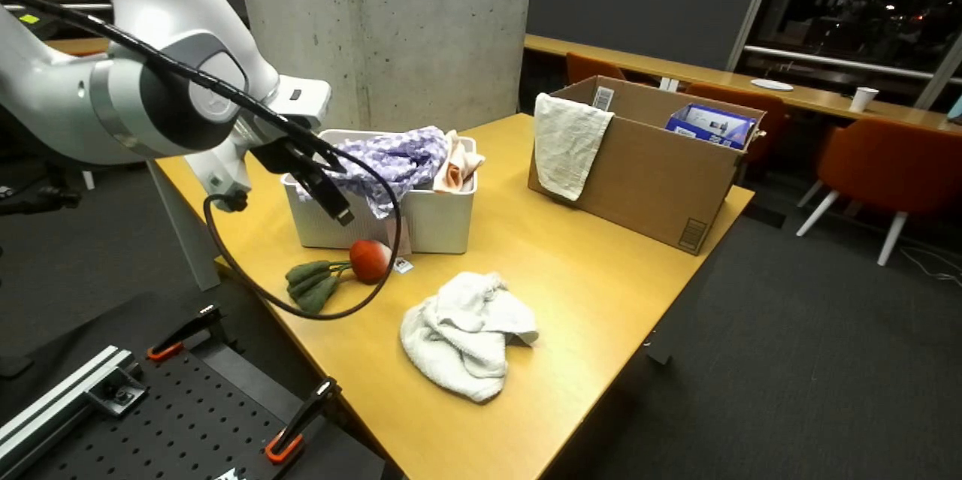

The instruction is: Put the purple clothing, towel and radish in the storage container.

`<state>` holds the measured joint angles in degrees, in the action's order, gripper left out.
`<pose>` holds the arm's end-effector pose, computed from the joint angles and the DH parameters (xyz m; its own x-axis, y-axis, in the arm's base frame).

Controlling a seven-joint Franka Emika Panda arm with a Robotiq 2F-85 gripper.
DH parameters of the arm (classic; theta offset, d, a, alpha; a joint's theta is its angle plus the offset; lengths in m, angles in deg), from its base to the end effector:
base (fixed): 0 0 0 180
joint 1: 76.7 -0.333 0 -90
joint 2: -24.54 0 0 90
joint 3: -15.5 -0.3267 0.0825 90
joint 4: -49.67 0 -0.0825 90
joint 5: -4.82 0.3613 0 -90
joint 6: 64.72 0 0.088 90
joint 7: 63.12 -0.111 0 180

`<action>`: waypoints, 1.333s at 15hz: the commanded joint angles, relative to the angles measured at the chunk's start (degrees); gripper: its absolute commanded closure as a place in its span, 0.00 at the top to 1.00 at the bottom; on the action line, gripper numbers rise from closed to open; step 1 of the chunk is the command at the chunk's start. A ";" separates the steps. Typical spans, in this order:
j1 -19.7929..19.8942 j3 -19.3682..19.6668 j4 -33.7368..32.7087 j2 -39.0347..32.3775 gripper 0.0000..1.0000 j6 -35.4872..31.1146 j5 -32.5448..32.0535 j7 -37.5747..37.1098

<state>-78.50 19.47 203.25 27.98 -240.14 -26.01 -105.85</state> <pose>0.4327 0.0241 0.3236 0.8676 -0.2421 0.4343 -0.2409 -0.9688 -0.0588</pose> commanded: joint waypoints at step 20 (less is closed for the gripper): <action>2.94 -2.91 -20.04 -33.64 0.74 -11.00 0.33 7.82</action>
<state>-76.90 17.90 185.27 -4.11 -250.39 -25.15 -99.16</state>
